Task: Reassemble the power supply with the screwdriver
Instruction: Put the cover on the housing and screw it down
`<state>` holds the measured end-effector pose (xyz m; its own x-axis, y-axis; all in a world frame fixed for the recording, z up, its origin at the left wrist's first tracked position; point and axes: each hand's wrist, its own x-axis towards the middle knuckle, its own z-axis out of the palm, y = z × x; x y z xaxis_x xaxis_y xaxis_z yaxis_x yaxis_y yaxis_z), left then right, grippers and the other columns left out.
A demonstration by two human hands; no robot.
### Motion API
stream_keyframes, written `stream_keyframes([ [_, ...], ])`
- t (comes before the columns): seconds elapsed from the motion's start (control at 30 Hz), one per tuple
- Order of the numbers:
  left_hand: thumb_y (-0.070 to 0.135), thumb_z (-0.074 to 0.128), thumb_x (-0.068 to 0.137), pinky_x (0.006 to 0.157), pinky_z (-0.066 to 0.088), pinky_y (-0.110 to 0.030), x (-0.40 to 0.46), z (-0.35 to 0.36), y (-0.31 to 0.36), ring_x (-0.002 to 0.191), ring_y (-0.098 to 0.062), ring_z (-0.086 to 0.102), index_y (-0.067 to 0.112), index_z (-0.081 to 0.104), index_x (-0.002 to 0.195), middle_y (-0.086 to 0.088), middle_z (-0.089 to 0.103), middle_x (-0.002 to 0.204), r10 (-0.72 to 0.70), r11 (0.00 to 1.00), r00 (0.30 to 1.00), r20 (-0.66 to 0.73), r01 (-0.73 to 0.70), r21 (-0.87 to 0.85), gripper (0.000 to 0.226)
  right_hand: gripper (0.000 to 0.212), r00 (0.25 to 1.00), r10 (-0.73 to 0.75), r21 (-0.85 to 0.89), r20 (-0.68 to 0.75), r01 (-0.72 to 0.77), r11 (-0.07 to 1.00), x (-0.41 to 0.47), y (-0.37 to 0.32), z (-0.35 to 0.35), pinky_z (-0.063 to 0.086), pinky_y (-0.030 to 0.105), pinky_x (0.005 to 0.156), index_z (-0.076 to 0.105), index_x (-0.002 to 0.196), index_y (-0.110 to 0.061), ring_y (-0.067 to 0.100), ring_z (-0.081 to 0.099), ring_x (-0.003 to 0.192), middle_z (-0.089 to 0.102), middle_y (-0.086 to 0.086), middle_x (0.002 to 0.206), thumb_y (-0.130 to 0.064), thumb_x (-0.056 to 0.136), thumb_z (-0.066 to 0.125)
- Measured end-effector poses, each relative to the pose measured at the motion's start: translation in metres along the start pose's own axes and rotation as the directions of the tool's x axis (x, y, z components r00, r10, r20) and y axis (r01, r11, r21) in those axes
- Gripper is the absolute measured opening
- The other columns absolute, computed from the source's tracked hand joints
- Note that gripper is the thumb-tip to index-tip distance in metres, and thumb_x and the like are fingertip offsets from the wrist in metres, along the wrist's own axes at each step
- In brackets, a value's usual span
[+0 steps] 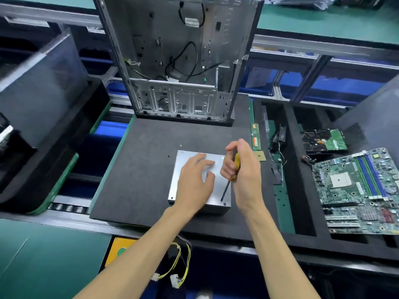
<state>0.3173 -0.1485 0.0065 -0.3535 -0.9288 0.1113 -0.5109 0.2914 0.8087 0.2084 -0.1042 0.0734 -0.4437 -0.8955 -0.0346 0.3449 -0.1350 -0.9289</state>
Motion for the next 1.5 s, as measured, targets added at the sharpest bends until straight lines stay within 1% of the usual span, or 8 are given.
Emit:
stream_keyframes([
  [0.1, -0.004, 0.057, 0.091, 0.092, 0.046, -0.015, 0.013, -0.022, -0.003, 0.104, -0.004, 0.062, 0.014, 0.072, 0.104, 0.002, 0.069, 0.113, -0.071, 0.976, 0.989, -0.133, 0.041, -0.216, 0.026, 0.031, 0.999, 0.053, 0.144, -0.002, -0.053, 0.988, 0.021, -0.005, 0.004, 0.022, 0.021, 0.040, 0.045, 0.070, -0.019, 0.010, 0.021, 0.046, 0.025, -0.004, 0.056, -0.030, 0.094, 0.061],
  [0.23, -0.004, 0.056, 0.091, 0.074, 0.045, -0.008, 0.039, -0.054, -0.032, 0.083, -0.003, 0.062, 0.014, 0.072, 0.097, 0.003, 0.069, 0.098, -0.186, 0.964, 0.945, -0.269, 0.124, -0.234, 0.025, 0.039, 0.983, 0.184, 0.484, -0.013, -0.155, 0.861, 0.052, -0.009, 0.007, 0.018, 0.019, 0.035, 0.038, 0.065, -0.022, 0.006, 0.016, 0.041, 0.019, -0.008, 0.052, -0.028, 0.099, 0.058],
  [0.4, -0.001, 0.057, 0.092, 0.075, 0.050, -0.015, 0.067, -0.070, -0.089, 0.076, -0.004, 0.059, 0.015, 0.069, 0.102, 0.001, 0.068, 0.090, -0.376, 0.926, 0.916, -0.136, 0.366, -0.094, 0.023, 0.036, 0.933, 0.357, 0.832, 0.029, -0.221, 0.509, 0.086, 0.001, 0.011, 0.016, 0.019, 0.036, 0.038, 0.061, -0.022, 0.008, 0.017, 0.040, 0.021, -0.009, 0.048, -0.023, 0.085, 0.065],
  [0.53, 0.003, 0.063, 0.091, 0.066, 0.045, -0.006, 0.080, -0.062, -0.115, 0.070, -0.005, 0.058, 0.014, 0.070, 0.102, 0.004, 0.066, 0.082, -0.371, 0.926, 0.926, -0.071, 0.375, 0.051, 0.017, 0.035, 0.916, 0.398, 0.899, 0.042, -0.209, 0.386, 0.106, 0.015, 0.014, 0.020, 0.020, 0.034, 0.039, 0.062, -0.021, 0.008, 0.021, 0.039, 0.024, -0.009, 0.049, -0.021, 0.084, 0.065],
  [0.83, 0.016, 0.069, 0.088, 0.064, 0.044, -0.023, 0.095, -0.054, -0.122, 0.068, -0.005, 0.058, 0.024, 0.068, 0.083, 0.011, 0.063, 0.080, -0.283, 0.929, 0.959, -0.019, 0.279, 0.243, 0.009, 0.035, 0.896, 0.445, 0.911, -0.004, -0.180, 0.372, 0.128, 0.032, 0.013, 0.022, 0.021, 0.034, 0.041, 0.059, -0.020, 0.009, 0.023, 0.038, 0.026, -0.009, 0.048, -0.021, 0.086, 0.063],
  [1.03, 0.005, 0.075, 0.081, 0.072, 0.058, -0.029, 0.099, -0.063, -0.095, 0.071, -0.015, 0.073, 0.019, 0.072, 0.074, 0.002, 0.074, 0.069, -0.443, 0.868, 0.896, 0.006, 0.431, -0.247, 0.016, 0.036, 0.897, 0.432, 0.895, -0.090, -0.118, 0.430, 0.121, 0.026, 0.014, 0.019, 0.019, 0.039, 0.040, 0.058, -0.019, 0.010, 0.020, 0.042, 0.024, -0.009, 0.052, -0.021, 0.087, 0.062],
  [1.17, 0.001, 0.074, 0.083, 0.068, 0.057, -0.023, 0.092, -0.074, -0.057, 0.068, -0.016, 0.073, 0.016, 0.076, 0.078, -0.002, 0.075, 0.075, -0.419, 0.773, 0.908, 0.014, 0.365, -0.519, 0.016, 0.039, 0.910, 0.398, 0.889, -0.117, -0.083, 0.450, 0.107, 0.014, 0.012, 0.018, 0.020, 0.040, 0.040, 0.059, -0.020, 0.010, 0.019, 0.042, 0.024, -0.008, 0.053, -0.024, 0.094, 0.057],
  [1.5, 0.006, 0.074, 0.089, 0.073, 0.060, -0.029, 0.029, -0.082, 0.016, 0.077, -0.024, 0.072, 0.010, 0.082, 0.088, -0.016, 0.075, 0.083, -0.139, 0.645, 0.932, 0.335, 0.342, -0.683, 0.009, 0.035, 0.941, 0.293, 0.901, -0.169, 0.027, 0.432, 0.054, -0.008, 0.003, 0.020, 0.020, 0.037, 0.039, 0.061, -0.020, 0.009, 0.019, 0.042, 0.023, -0.008, 0.051, -0.023, 0.092, 0.054],
])
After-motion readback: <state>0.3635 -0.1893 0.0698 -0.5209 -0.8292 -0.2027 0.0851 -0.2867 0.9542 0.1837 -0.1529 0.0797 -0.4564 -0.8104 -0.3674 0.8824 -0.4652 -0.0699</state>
